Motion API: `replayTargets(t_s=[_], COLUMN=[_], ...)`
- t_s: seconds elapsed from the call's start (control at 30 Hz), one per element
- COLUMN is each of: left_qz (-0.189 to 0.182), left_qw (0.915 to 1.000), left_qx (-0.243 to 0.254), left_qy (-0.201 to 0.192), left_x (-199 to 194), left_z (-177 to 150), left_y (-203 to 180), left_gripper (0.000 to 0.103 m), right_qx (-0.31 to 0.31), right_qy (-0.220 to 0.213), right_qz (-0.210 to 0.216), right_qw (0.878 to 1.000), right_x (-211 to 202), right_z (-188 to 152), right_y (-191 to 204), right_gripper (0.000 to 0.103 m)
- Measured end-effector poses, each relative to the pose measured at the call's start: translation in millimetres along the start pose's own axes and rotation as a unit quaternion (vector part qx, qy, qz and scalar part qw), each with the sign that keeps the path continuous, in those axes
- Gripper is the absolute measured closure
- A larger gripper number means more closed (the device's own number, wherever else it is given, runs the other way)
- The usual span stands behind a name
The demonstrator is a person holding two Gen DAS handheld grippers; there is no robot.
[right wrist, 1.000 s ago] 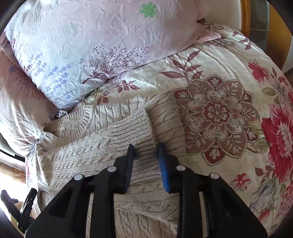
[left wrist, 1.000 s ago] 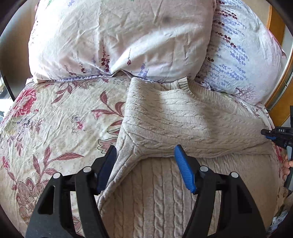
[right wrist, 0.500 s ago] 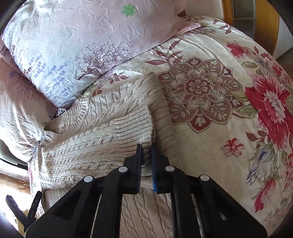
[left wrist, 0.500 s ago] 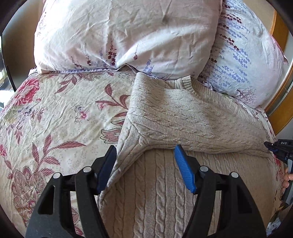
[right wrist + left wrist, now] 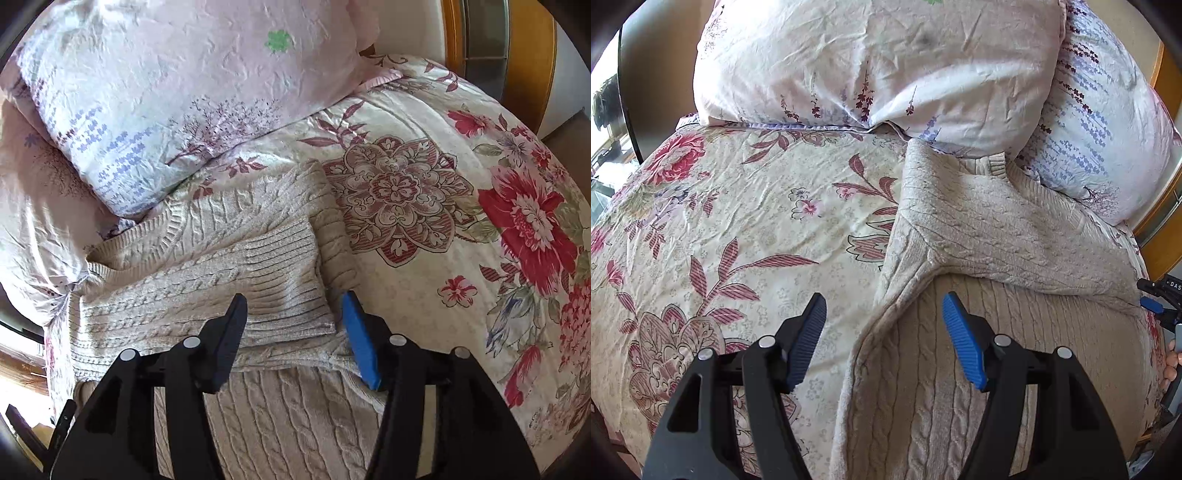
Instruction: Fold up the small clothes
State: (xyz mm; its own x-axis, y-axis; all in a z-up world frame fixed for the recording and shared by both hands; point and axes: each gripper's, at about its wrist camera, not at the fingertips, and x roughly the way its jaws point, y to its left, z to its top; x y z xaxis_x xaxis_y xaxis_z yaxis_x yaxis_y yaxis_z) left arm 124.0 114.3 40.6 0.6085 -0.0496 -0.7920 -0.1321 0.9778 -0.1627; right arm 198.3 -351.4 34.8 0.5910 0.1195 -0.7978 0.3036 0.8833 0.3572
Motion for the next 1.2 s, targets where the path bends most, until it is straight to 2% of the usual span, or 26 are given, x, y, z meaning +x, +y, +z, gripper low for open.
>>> replayTargets(t_s=[0.13, 0.3, 0.33, 0.4, 0.5, 0.63, 0.73, 0.9, 1.0, 1.13, 1.2], left_qz=[0.014, 0.025, 0.031, 0.034, 0.031, 0.045, 0.046, 0.039, 0.044, 0.086, 0.098], left_qw=[0.9997, 0.9989, 0.9986, 0.9989, 0.9991, 0.9987, 0.9973, 0.9973, 0.9983, 0.9961, 0.9950], left_qx=[0.014, 0.035, 0.039, 0.022, -0.019, -0.020, -0.057, -0.063, -0.037, 0.014, -0.006], left_qy=[0.013, 0.019, 0.017, 0.023, 0.021, 0.013, 0.009, 0.003, -0.003, 0.016, 0.018], left_x=[11.5, 24.3, 26.0, 30.4, 31.3, 28.8, 25.6, 14.8, 11.5, 22.1, 23.9], left_z=[0.9, 8.8, 9.7, 10.5, 8.4, 7.4, 10.7, 9.5, 6.5, 6.7, 7.2], left_y=[0.0, -3.1, -3.4, 3.1, 17.1, 16.3, 21.6, 21.9, 19.6, 9.6, 16.3], left_gripper=[0.038, 0.046, 0.051, 0.057, 0.060, 0.060, 0.061, 0.051, 0.045, 0.044, 0.044], right_qx=[-0.023, -0.029, -0.030, -0.029, -0.025, -0.015, -0.008, -0.008, 0.003, 0.026, 0.022], right_qy=[0.002, 0.002, 0.002, -0.001, -0.007, -0.009, -0.009, -0.004, -0.006, 0.002, 0.002], right_qz=[0.009, 0.028, 0.031, 0.033, 0.039, 0.043, 0.049, 0.050, 0.047, 0.062, 0.071], right_qw=[1.000, 0.999, 0.999, 0.999, 0.999, 0.999, 0.999, 0.999, 0.999, 0.998, 0.997], right_x=[-1.5, -6.5, -7.3, -11.3, -19.4, -29.0, -37.3, -55.0, -60.9, -59.6, -61.0], right_z=[-3.2, -9.7, -10.9, -13.4, -16.2, -20.6, -26.6, -42.6, -49.3, -51.6, -53.6], right_y=[9.2, 19.6, 20.1, 19.5, 13.4, -1.0, -11.7, -33.6, -46.8, -51.7, -46.6], right_gripper=[0.047, 0.047, 0.047, 0.047, 0.047, 0.047, 0.047, 0.047, 0.047, 0.047, 0.047])
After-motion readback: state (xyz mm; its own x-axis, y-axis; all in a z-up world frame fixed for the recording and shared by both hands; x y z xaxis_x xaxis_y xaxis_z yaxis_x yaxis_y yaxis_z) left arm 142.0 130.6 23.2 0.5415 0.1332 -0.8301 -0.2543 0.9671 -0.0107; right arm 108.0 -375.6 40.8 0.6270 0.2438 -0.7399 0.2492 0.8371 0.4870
